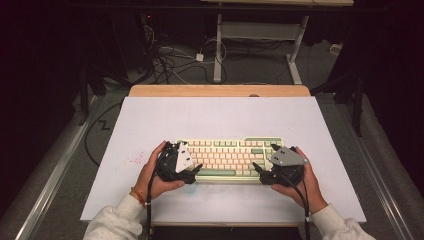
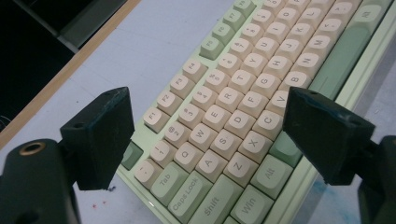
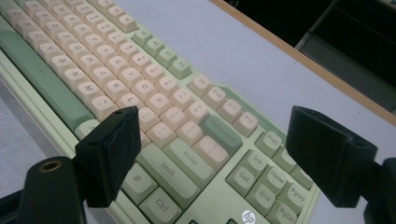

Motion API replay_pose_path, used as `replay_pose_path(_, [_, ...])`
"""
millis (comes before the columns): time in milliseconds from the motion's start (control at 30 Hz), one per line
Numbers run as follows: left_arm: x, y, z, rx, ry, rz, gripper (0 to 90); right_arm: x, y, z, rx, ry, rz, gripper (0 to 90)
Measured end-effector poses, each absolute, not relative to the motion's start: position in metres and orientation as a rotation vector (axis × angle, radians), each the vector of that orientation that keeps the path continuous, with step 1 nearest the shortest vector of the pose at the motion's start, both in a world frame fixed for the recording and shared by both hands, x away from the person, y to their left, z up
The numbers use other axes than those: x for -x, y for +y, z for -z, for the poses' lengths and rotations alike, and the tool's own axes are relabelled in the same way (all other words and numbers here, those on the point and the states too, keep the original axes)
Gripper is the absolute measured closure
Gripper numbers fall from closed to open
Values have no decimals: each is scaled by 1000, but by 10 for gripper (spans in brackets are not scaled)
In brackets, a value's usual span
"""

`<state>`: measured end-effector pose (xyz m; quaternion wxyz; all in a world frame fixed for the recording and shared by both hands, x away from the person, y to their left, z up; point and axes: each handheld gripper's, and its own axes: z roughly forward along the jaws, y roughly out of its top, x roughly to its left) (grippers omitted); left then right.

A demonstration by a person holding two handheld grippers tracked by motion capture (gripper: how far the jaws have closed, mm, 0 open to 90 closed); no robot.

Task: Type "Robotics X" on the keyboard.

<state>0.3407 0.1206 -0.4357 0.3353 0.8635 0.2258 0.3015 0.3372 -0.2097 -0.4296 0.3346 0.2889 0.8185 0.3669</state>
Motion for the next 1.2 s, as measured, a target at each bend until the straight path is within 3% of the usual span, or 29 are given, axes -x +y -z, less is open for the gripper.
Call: replay_pose_path(1200, [-323, 142, 439, -2267, 606, -799, 154, -318, -227, 425, -744, 2102, -917, 203])
